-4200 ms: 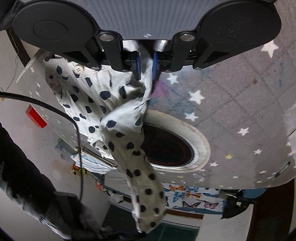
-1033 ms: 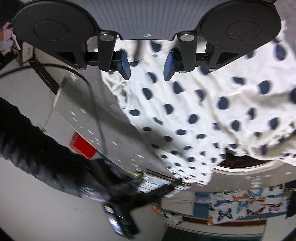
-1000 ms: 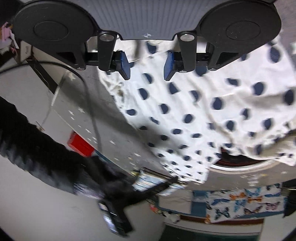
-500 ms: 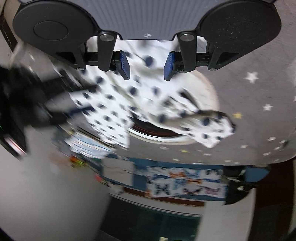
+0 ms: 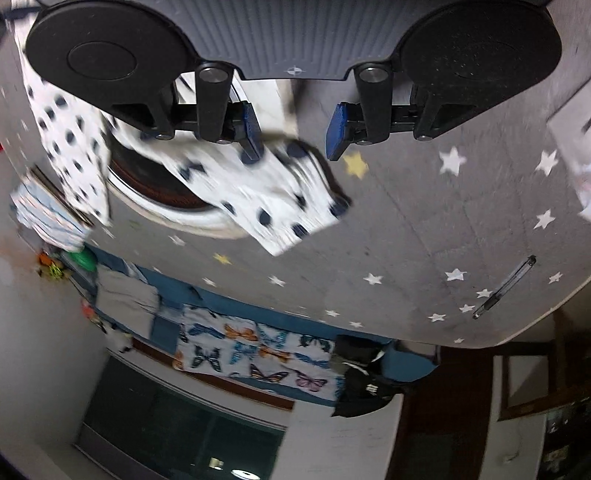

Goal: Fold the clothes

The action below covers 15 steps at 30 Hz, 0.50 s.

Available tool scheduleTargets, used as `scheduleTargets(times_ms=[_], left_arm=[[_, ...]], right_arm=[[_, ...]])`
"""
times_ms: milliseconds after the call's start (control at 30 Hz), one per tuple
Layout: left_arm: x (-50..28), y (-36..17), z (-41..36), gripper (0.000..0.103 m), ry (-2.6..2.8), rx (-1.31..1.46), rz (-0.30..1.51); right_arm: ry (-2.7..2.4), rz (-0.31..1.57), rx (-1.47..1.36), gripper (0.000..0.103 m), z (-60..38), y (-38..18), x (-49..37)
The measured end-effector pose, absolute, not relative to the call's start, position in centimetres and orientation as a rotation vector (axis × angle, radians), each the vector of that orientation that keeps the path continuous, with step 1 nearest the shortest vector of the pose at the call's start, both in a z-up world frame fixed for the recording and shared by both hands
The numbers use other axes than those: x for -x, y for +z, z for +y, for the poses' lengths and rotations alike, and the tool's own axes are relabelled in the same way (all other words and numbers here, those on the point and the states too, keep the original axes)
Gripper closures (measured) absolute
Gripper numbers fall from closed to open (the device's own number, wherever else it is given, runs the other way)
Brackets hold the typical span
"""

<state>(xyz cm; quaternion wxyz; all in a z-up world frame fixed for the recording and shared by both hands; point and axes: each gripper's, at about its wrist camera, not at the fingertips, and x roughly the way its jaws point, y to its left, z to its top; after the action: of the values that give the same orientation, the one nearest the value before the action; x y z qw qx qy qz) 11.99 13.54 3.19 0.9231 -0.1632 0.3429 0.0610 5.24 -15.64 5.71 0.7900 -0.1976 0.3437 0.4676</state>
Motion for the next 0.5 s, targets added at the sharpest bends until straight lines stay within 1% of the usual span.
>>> scheduleTargets(times_ms=[200, 233, 267, 367, 500], left_arm=[[-15.7, 1.8, 15.2, 0.062, 0.155, 0.353, 0.724], [-16.2, 1.6, 15.4, 0.066, 0.154, 0.349, 0.726], [-16.6, 1.5, 15.4, 0.078, 0.15, 0.343, 0.728], [-17.5, 1.2, 15.6, 0.092, 0.137, 0.328, 0.732], [-18.1, 1.5, 16.1, 0.096, 0.127, 0.327, 0.721]], right_arm=[[1.055, 0.748, 0.38, 0.039, -14.8, 5.9, -5.0], [1.064, 0.746, 0.374, 0.039, -14.6, 6.0, -5.0], [1.072, 0.744, 0.368, 0.039, -14.3, 6.0, -5.0], [1.101, 0.739, 0.347, 0.039, -13.3, 6.2, -5.1], [1.138, 0.745, 0.319, 0.039, -11.8, 6.0, -5.0]])
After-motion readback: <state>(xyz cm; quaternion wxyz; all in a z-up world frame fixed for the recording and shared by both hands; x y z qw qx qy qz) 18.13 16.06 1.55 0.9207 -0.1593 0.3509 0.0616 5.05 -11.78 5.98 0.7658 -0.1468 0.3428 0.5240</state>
